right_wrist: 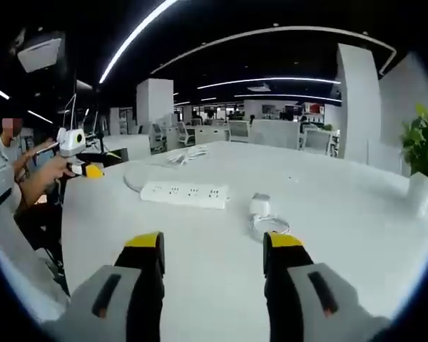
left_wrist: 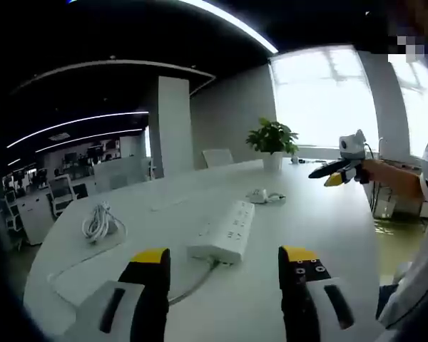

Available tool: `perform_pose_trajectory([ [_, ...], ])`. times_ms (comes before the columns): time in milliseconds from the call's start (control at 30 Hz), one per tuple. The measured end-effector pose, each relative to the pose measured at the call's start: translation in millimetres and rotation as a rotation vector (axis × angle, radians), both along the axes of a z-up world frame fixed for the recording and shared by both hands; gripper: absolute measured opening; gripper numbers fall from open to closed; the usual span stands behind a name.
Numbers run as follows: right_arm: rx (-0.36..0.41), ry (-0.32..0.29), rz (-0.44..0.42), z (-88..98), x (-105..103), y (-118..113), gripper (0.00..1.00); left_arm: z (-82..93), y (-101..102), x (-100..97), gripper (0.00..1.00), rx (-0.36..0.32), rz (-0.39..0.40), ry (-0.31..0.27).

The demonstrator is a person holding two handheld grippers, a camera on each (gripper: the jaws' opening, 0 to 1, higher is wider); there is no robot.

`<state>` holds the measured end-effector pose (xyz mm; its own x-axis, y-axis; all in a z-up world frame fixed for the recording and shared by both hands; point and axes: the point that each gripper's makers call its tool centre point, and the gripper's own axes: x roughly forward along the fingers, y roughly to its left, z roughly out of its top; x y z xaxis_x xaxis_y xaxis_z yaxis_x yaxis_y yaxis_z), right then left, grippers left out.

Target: Straighten the power strip on the desk, plug the charger into it

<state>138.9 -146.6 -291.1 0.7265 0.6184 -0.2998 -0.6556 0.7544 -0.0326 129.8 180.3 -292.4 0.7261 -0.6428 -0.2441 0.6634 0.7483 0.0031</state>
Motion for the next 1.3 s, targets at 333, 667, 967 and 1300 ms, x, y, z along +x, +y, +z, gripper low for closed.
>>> perform_pose_trajectory([
  [333,-0.013,-0.009,0.007,-3.9,0.9,0.6,0.55,-4.8,-1.0,0.5,0.63,0.004,-0.001,0.010],
  [667,-0.037,-0.019,-0.009,-5.8,3.0,-4.7,0.55,-2.6,1.2,-1.8,0.63,0.002,0.006,0.005],
  [967,-0.046,-0.021,-0.003,-5.8,1.5,-1.7,0.55,-0.5,4.9,-5.1,0.63,0.003,0.010,0.008],
  [1300,-0.043,-0.012,0.000,-9.6,0.6,0.2,0.55,-4.5,8.6,-6.8,0.63,0.003,0.020,0.013],
])
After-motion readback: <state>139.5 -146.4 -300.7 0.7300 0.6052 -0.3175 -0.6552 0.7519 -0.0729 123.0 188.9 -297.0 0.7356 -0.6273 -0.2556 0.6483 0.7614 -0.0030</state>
